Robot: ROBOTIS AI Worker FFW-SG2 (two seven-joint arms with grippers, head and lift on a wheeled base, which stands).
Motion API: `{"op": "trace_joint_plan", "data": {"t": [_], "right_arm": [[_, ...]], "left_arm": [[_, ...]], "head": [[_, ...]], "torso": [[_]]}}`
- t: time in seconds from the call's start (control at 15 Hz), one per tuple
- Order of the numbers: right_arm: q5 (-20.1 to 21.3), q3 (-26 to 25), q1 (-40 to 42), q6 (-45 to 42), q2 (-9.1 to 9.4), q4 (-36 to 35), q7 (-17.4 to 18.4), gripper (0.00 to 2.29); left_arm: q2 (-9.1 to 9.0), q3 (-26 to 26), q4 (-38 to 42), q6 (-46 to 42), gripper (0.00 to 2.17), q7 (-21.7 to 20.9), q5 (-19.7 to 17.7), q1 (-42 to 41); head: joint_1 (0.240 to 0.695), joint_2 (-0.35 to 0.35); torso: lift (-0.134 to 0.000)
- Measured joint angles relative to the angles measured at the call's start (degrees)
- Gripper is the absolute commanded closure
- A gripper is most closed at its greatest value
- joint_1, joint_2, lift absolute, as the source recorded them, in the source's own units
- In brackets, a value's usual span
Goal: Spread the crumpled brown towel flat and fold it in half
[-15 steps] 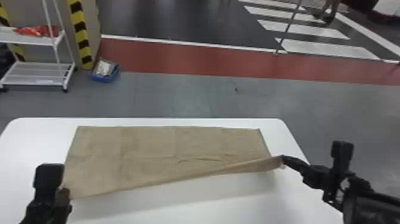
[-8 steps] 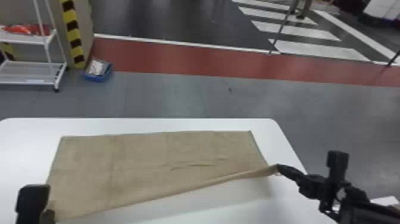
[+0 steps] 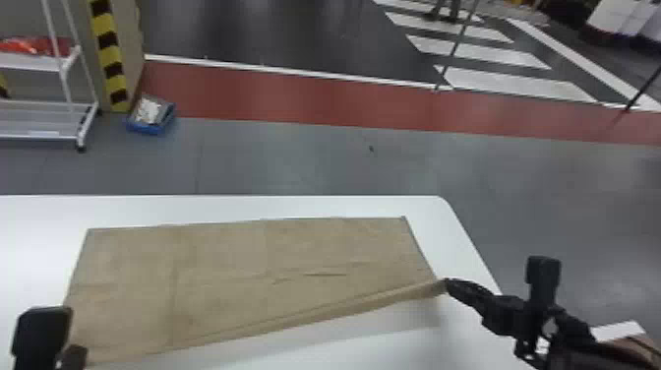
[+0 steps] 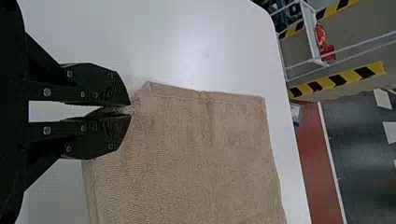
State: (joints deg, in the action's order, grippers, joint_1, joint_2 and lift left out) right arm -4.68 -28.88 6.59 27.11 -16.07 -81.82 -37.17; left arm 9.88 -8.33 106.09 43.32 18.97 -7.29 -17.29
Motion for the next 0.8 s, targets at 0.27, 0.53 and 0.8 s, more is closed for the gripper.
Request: {"op": "trace_joint_plan", "data": {"t": [0.27,0.53,0.8], "right_arm": [[0.26,0.54,-0.07,-0.77,0.08,0.09,0.0,0.75],[1.31,0.34,-0.07,-3.12,0.08,0.09,-0.01,0.45],[5.17,-0.65,2.01,-11.44,-0.57,0.19,0.0,0.45]], "left_arm": [[-0.04,0.57,-0.27,-1.35,0.98,-0.76,0.0,0.15],[0.0,0.55,0.3,-1.35,0.56,-0.54,0.05,0.05],[0.37,0.92,0.77,-0.76,0.7,-2.35,5.89,-1.28]], "head": [[0.695,-0.276],[0.695,-0.278],[0.695,-0.286]], "torso": [[0.0],[0.0],[0.0]]}}
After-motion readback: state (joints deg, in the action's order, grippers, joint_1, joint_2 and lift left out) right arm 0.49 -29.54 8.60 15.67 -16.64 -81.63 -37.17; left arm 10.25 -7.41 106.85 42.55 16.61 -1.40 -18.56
